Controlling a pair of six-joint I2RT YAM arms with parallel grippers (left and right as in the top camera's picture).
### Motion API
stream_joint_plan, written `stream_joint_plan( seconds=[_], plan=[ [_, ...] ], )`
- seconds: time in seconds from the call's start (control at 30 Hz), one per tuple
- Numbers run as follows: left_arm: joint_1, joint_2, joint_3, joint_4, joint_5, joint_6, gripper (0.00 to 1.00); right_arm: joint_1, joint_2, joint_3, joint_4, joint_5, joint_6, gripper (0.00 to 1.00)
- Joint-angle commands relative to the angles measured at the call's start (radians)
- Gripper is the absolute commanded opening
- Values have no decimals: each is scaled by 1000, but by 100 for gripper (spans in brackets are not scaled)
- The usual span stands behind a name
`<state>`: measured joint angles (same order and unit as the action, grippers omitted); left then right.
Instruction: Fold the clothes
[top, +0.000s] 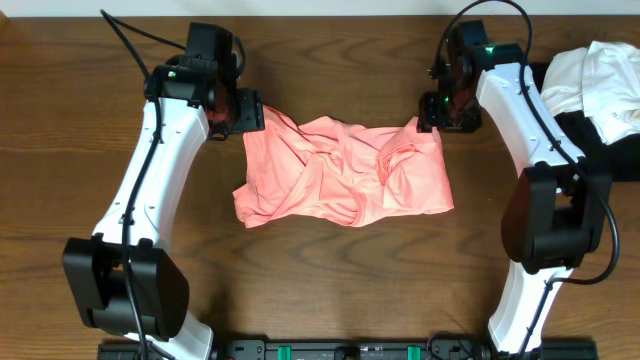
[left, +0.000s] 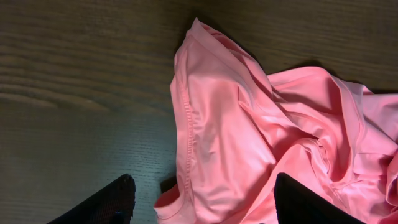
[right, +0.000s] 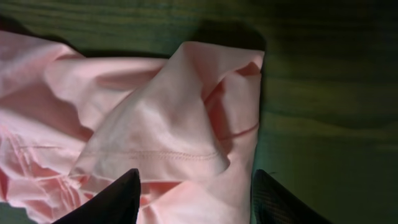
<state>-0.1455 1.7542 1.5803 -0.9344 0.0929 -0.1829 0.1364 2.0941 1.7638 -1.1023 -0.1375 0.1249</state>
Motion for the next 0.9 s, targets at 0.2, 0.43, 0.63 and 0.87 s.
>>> stream_joint_plan(
  seconds=[0.2, 0.43, 0.63, 0.87],
  plan=[
    [5, 6, -9, 1, -16, 6, 72, -5, 29, -105, 107, -2, -7, 40],
    [5, 6, -9, 1, -16, 6, 72, -4, 29, -118, 147, -18, -10, 21],
    [5, 6, -9, 1, -16, 6, 72, -4, 29, -115, 193, -129, -10, 1],
    [5, 6, -9, 2, -54, 6, 72, 22, 28, -71, 214, -239, -21, 1]
  ],
)
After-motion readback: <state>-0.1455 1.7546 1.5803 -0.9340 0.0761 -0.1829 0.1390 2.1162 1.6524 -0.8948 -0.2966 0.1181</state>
